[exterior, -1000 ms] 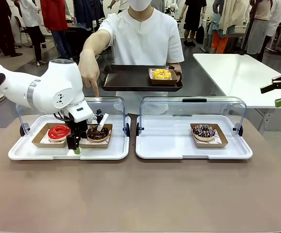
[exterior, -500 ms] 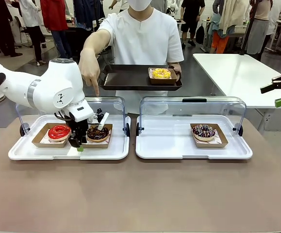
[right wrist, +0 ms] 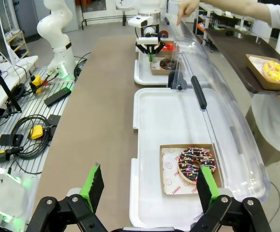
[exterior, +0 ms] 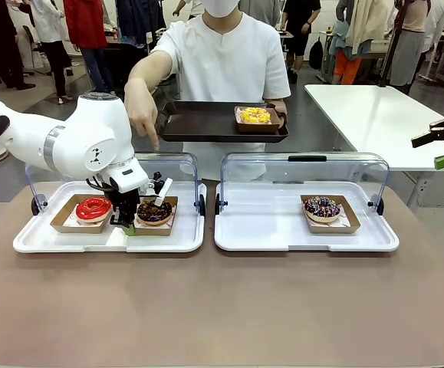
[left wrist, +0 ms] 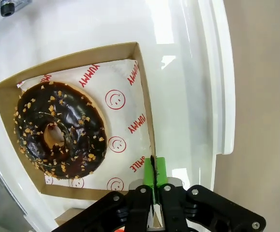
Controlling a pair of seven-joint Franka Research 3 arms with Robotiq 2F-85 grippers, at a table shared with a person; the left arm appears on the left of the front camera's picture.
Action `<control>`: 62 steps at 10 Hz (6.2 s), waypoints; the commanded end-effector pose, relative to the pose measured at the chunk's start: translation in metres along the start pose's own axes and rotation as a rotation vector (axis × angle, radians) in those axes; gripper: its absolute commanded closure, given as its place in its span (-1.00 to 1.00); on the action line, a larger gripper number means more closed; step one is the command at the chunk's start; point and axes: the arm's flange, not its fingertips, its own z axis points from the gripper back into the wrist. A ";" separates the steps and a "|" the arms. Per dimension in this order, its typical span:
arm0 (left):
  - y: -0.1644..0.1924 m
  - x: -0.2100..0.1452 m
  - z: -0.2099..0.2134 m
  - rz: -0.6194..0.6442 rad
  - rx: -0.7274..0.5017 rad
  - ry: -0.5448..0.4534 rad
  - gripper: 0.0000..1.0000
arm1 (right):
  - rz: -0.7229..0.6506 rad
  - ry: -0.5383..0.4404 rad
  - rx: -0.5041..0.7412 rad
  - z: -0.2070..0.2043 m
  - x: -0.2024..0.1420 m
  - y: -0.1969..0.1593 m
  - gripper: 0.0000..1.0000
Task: Provide the desired donut to the person.
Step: Pick up and lift the Paper togo box containing the Donut pointed at by the person, then place the picked Paper togo box onto the Handle tray extended by the person.
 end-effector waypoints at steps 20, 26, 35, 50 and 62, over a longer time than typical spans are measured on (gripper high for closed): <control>-0.151 0.039 0.248 -0.060 0.036 0.086 1.00 | -0.006 -0.009 -0.005 0.000 0.000 -0.003 -1.00; -0.151 0.036 0.251 -0.079 0.034 0.064 1.00 | -0.006 -0.009 -0.005 0.000 0.000 -0.003 -1.00; -0.151 0.036 0.251 -0.079 0.034 0.064 1.00 | -0.006 -0.009 -0.005 0.000 0.000 -0.003 -1.00; -0.169 0.035 0.295 -0.074 0.112 0.083 0.97 | -0.006 -0.009 -0.005 0.000 0.000 -0.003 -1.00; -0.160 0.040 0.352 -0.075 0.212 0.041 0.97 | -0.006 -0.009 -0.005 0.000 0.000 -0.003 -1.00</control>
